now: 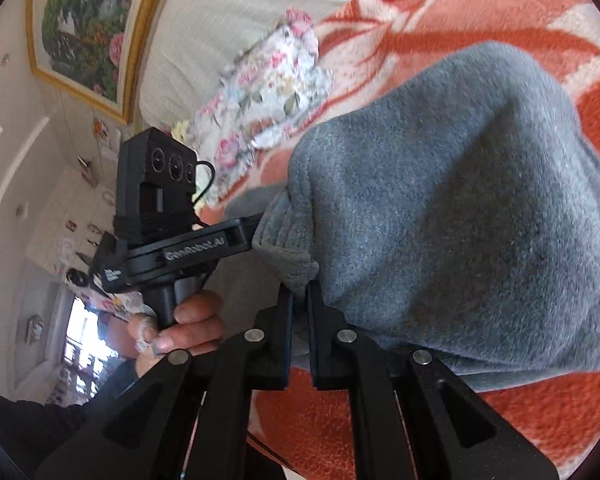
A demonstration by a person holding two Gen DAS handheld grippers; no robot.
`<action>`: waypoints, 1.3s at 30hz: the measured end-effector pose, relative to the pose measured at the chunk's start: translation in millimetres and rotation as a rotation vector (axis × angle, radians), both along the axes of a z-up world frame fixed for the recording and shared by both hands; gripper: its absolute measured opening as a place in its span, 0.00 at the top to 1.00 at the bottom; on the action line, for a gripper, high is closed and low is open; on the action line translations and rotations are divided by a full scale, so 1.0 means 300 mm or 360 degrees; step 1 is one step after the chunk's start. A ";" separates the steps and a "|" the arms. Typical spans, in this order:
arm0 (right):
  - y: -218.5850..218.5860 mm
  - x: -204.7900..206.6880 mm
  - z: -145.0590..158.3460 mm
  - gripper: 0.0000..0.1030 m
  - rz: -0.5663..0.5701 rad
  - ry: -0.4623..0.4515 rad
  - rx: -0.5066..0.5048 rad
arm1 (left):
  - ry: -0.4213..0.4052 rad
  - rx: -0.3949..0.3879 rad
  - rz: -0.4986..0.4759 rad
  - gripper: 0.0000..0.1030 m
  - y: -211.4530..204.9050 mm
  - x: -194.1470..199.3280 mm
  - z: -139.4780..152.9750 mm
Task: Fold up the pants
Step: 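Fold the grasped corners over the pants and open both grippers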
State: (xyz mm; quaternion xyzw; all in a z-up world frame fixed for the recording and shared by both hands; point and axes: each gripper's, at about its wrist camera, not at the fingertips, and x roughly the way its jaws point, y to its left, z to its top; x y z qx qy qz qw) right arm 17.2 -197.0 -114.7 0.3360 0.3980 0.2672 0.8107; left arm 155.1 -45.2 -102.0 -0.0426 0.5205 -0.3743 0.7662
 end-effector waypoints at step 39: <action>0.042 0.199 0.140 0.47 0.0109 -0.0044 -0.0227 | -0.0027 -0.0086 0.0273 0.83 0.186 -0.274 0.068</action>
